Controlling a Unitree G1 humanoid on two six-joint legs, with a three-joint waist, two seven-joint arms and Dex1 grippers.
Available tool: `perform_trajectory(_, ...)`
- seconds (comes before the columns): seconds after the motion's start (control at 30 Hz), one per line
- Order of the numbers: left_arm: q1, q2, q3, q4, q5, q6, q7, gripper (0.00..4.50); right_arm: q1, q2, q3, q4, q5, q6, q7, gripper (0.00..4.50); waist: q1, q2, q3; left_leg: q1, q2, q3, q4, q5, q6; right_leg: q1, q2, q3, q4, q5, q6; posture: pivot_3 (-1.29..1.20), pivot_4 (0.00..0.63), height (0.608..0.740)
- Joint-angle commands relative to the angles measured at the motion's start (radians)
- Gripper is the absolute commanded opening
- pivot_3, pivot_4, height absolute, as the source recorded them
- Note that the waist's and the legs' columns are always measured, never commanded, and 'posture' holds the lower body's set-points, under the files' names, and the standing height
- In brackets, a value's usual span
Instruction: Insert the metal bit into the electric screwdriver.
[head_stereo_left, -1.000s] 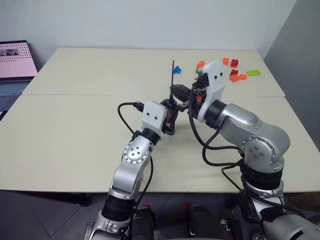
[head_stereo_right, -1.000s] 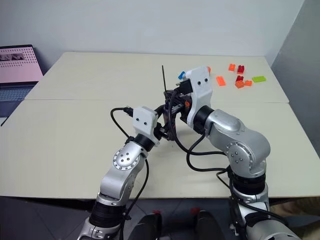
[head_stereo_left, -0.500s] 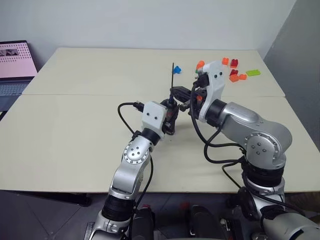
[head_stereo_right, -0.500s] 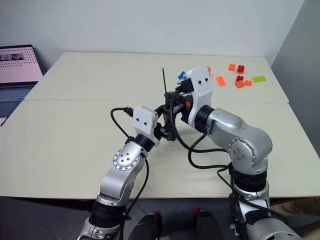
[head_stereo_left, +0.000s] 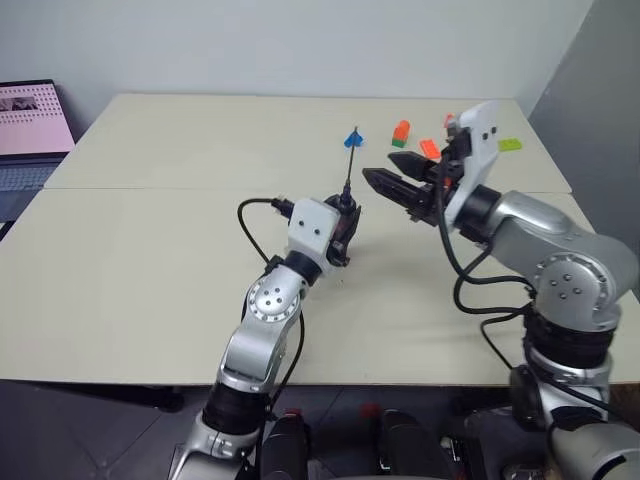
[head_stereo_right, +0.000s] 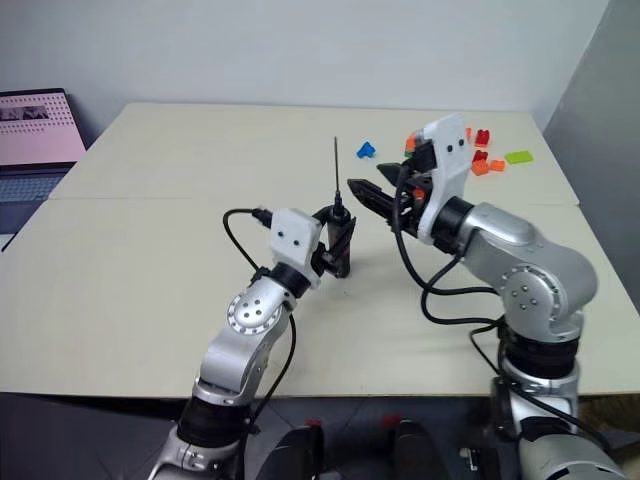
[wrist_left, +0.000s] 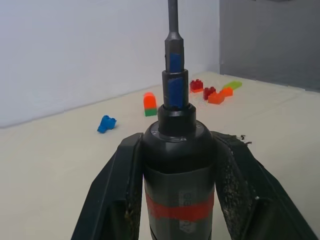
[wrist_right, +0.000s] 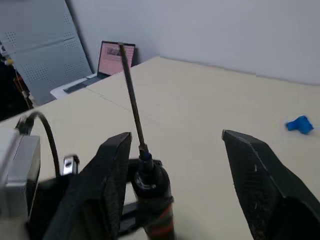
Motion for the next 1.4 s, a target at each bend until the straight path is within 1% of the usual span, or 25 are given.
perform_trajectory(0.03, -0.127, 0.08, -0.019, 0.008, 0.099, 0.03, -0.046, 1.64, 0.015, -0.137, -0.01, -0.033, -0.029, -0.112, 0.141, 2.89, 0.001, 0.0, 0.0, 0.0, 0.0, 0.0, 0.0, 0.0, 0.0, 0.0, 0.0, 0.0, -0.001, 0.0, 0.0, 0.0, 0.15, 0.74)
perform_trajectory(0.1, -0.209, 0.167, -0.069, 0.073, 0.132, 0.03, -0.161, 1.64, 0.061, -0.286, 0.006, -0.045, -0.068, -0.194, 0.284, 2.89, 0.002, 0.0, 0.001, -0.002, 0.0, 0.0, 0.0, 0.0, 0.0, 0.0, 0.0, 0.0, -0.002, 0.0, 0.0, 0.0, 0.15, 0.74)
perform_trajectory(0.17, -0.288, 0.285, -0.155, 0.16, 0.184, -0.038, -0.329, 1.64, 0.115, -0.421, -0.013, -0.054, -0.075, -0.259, 0.427, 2.89, 0.005, -0.001, 0.001, -0.004, 0.0, 0.0, 0.0, 0.0, 0.0, -0.001, 0.0, -0.001, -0.004, 0.0, 0.0, 0.0, 0.15, 0.74)
perform_trajectory(0.2, -0.329, 0.326, -0.191, 0.215, 0.209, -0.09, -0.386, 1.64, 0.137, -0.468, -0.022, -0.062, -0.064, -0.276, 0.483, 2.89, 0.005, -0.001, 0.002, -0.005, -0.001, 0.0, 0.0, 0.0, 0.0, -0.001, 0.0, -0.002, -0.005, 0.0, 0.0, 0.0, 0.15, 0.74)
perform_trajectory(0.27, -0.382, 0.359, -0.227, 0.293, 0.226, -0.154, -0.443, 1.64, 0.164, -0.522, -0.024, -0.07, -0.051, -0.306, 0.545, 2.89, 0.001, 0.0, 0.002, -0.005, 0.0, 0.001, 0.0, 0.0, 0.0, -0.001, -0.001, -0.001, -0.007, 0.0, 0.0, 0.0, 0.15, 0.74)
perform_trajectory(0.33, -0.436, 0.358, -0.272, 0.389, 0.237, -0.225, -0.519, 1.64, 0.195, -0.566, -0.003, -0.083, -0.065, -0.335, 0.59, 2.89, -0.003, 0.0, 0.003, -0.005, 0.0, 0.002, 0.0, 0.0, 0.0, -0.001, -0.001, 0.0, -0.007, 0.0, 0.0, 0.0, 0.15, 0.74)
perform_trajectory(0.43, -0.481, 0.325, -0.322, 0.51, 0.25, -0.293, -0.606, 1.64, 0.232, -0.593, 0.025, -0.087, -0.097, -0.365, 0.614, 2.89, 0.002, -0.001, 0.004, -0.007, 0.0, 0.002, 0.0, 0.0, 0.0, -0.002, -0.002, -0.002, -0.007, 0.0, 0.001, 0.0, 0.15, 0.74)
perform_trajectory(0.5, -0.497, 0.273, -0.33, 0.582, 0.239, -0.299, -0.639, 1.64, 0.261, -0.608, 0.043, -0.084, -0.125, -0.38, 0.62, 2.89, 0.002, -0.001, 0.004, -0.007, -0.001, 0.002, 0.001, 0.0, 0.0, -0.002, -0.002, -0.002, -0.007, -0.001, 0.001, 0.0, 0.15, 0.74)
perform_trajectory(0.67, -0.513, 0.214, -0.347, 0.69, 0.262, -0.351, -0.697, 1.64, 0.305, -0.622, 0.046, -0.095, -0.145, -0.394, 0.63, 2.89, 0.004, -0.001, 0.004, -0.008, -0.002, 0.002, 0.002, 0.0, 0.0, -0.001, -0.003, -0.002, -0.007, -0.001, 0.003, 0.0, 0.15, 0.74)
perform_trajectory(0.73, -0.51, 0.204, -0.351, 0.712, 0.27, -0.369, -0.727, 2.34, 0.309, -0.621, 0.045, -0.096, -0.146, -0.392, 0.621, 2.89, 0.003, -0.001, 0.004, -0.008, -0.002, 0.002, 0.002, 0.0, 0.0, -0.001, -0.003, -0.002, -0.007, -0.001, 0.003, 0.0, 0.15, 0.74)
perform_trajectory(0.77, -0.509, 0.201, -0.351, 0.719, 0.274, -0.376, -0.739, 2.49, 0.309, -0.62, 0.045, -0.096, -0.147, -0.391, 0.618, 2.89, 0.003, -0.001, 0.004, -0.008, -0.002, 0.002, 0.002, 0.0, 0.0, -0.001, -0.003, -0.002, -0.006, -0.001, 0.003, 0.0, 0.15, 0.74)
perform_trajectory(0.8, -0.508, 0.198, -0.349, 0.724, 0.276, -0.381, -0.749, 2.76, 0.311, -0.62, 0.044, -0.096, -0.149, -0.391, 0.616, 2.89, 0.002, -0.001, 0.004, -0.008, -0.002, 0.002, 0.002, 0.0, 0.0, -0.002, -0.003, -0.002, -0.006, -0.001, 0.003, 0.0, 0.15, 0.74)
perform_trajectory(0.97, -0.507, 0.179, -0.325, 0.737, 0.268, -0.377, -0.771, 3.78, 0.312, -0.618, 0.042, -0.092, -0.158, -0.391, 0.611, 2.89, 0.002, -0.001, 0.004, -0.007, -0.001, 0.001, 0.003, 0.0, 0.0, -0.001, -0.003, -0.002, -0.004, -0.001, 0.003, 0.0, 0.15, 0.74)
perform_trajectory(1.07, -0.513, 0.167, -0.271, 0.713, 0.225, -0.323, -0.78, 4.49, 0.308, -0.619, 0.04, -0.082, -0.163, -0.394, 0.614, 2.89, 0.002, -0.001, 0.004, -0.007, -0.001, 0.001, 0.004, 0.0, 0.0, -0.001, -0.003, -0.002, -0.003, -0.001, 0.003, 0.0, 0.15, 0.74)
perform_trajectory(1.2, -0.523, 0.193, -0.164, 0.649, 0.152, -0.205, -0.778, 4.49, 0.312, -0.624, 0.036, -0.061, -0.177, -0.405, 0.621, 2.89, -0.001, -0.001, 0.004, -0.007, -0.001, 0.001, 0.005, 0.0, 0.0, -0.001, -0.003, -0.002, -0.002, -0.001, 0.003, 0.0, 0.15, 0.74)
perform_trajectory(1.3, -0.496, 0.266, -0.037, 0.515, 0.023, -0.04, -0.856, 4.49, 0.337, -0.624, 0.025, -0.045, -0.183, -0.416, 0.625, 2.89, -0.003, -0.001, 0.004, -0.006, -0.001, 0.001, 0.005, 0.0, 0.0, -0.002, -0.003, -0.002, -0.001, -0.001, 0.003, 0.0, 0.15, 0.74)
perform_trajectory(1.37, -0.466, 0.326, 0.018, 0.415, -0.037, 0.092, -0.897, 4.49, 0.356, -0.621, 0.017, -0.039, -0.183, -0.43, 0.631, 2.89, -0.005, -0.001, 0.004, -0.006, 0.0, 0.001, 0.005, 0.0, 0.0, -0.002, -0.002, -0.002, 0.0, -0.001, 0.003, 0.0, 0.15, 0.74)
perform_trajectory(1.4, -0.44, 0.357, 0.044, 0.36, -0.069, 0.116, -0.916, 4.49, 0.367, -0.621, 0.011, -0.037, -0.181, -0.437, 0.636, 2.89, -0.005, -0.001, 0.004, -0.006, 0.0, 0.001, 0.004, 0.0, 0.0, -0.002, -0.002, -0.002, 0.0, -0.001, 0.003, 0.0, 0.15, 0.74)
